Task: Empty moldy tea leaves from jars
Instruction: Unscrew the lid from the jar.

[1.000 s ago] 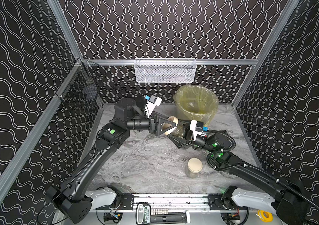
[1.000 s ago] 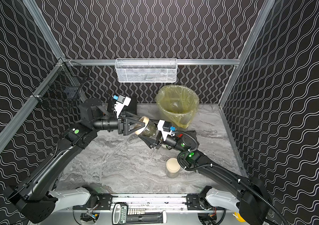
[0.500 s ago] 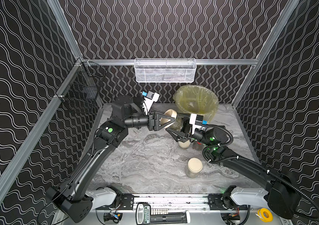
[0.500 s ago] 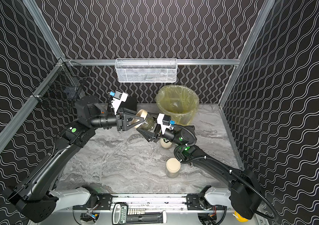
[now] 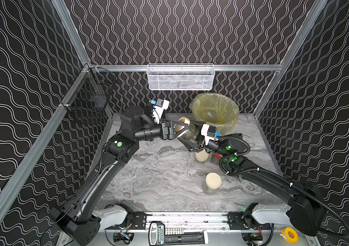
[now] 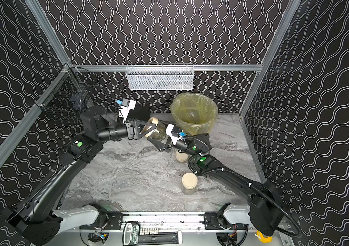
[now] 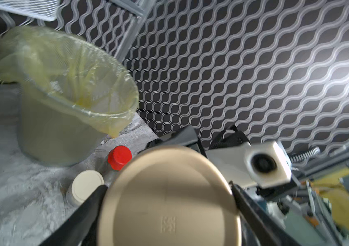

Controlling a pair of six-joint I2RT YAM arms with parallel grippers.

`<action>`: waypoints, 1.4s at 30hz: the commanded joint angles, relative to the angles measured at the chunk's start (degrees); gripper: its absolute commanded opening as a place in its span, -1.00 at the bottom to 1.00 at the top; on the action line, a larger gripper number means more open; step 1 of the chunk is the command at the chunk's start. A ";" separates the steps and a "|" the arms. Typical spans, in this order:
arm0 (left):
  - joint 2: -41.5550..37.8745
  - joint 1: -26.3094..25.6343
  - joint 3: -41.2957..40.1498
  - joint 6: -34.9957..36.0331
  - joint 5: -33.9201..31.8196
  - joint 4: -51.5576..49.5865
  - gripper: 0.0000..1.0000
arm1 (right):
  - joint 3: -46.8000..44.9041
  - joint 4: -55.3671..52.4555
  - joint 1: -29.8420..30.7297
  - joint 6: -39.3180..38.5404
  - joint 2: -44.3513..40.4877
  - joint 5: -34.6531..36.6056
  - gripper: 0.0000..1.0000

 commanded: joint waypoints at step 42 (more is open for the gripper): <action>4.40 0.89 13.37 23.88 13.84 -5.96 0.98 | -3.14 9.34 -7.00 19.26 -7.73 -12.20 -0.60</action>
